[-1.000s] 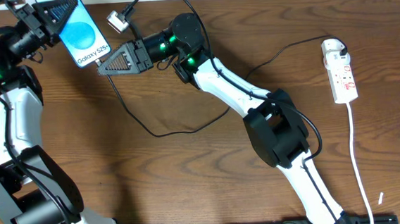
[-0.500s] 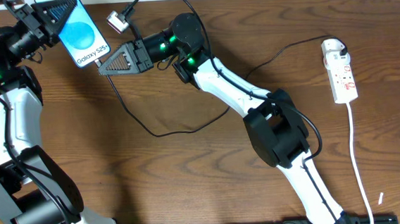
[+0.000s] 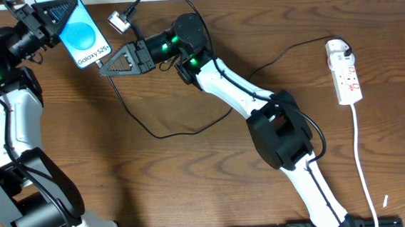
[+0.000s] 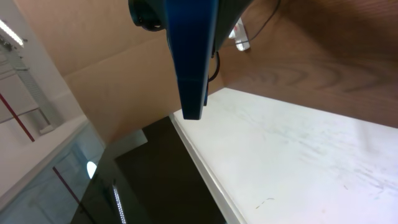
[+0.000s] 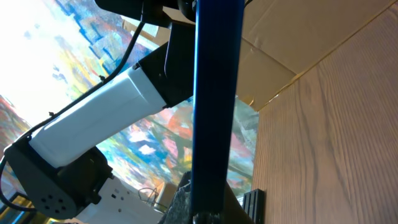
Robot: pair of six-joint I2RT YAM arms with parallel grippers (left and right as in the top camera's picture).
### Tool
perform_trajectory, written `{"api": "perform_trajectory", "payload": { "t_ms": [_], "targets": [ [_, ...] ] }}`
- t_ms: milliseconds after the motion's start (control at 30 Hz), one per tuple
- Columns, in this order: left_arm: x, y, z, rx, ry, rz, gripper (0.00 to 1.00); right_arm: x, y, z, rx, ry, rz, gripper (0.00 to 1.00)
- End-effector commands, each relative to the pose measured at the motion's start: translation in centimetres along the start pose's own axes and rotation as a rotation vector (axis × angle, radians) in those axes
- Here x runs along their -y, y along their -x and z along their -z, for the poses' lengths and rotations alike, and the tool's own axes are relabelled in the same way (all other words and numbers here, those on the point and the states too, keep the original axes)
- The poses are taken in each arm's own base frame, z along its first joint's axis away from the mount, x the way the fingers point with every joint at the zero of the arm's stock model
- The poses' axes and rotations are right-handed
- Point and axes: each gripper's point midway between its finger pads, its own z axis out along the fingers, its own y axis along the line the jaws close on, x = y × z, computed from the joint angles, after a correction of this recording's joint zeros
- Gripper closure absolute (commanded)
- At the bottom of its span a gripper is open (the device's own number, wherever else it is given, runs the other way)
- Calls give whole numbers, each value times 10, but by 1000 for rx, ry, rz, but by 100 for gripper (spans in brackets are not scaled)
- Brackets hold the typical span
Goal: Plug charger to phone and switch on socket
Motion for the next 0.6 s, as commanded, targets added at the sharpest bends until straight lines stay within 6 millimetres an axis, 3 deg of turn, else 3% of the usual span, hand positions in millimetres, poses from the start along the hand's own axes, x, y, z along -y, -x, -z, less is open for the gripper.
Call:
{"api": "perform_trajectory", "payload": {
  "t_ms": [0,567],
  "targets": [
    [16,1,-1,-1,-14,-38,93,-15,9,-3,25,7,34,99],
    [19,-11,-7,-59,-27,-42,93,-11,19,-1,87,-3,-45,99]
  ]
}}
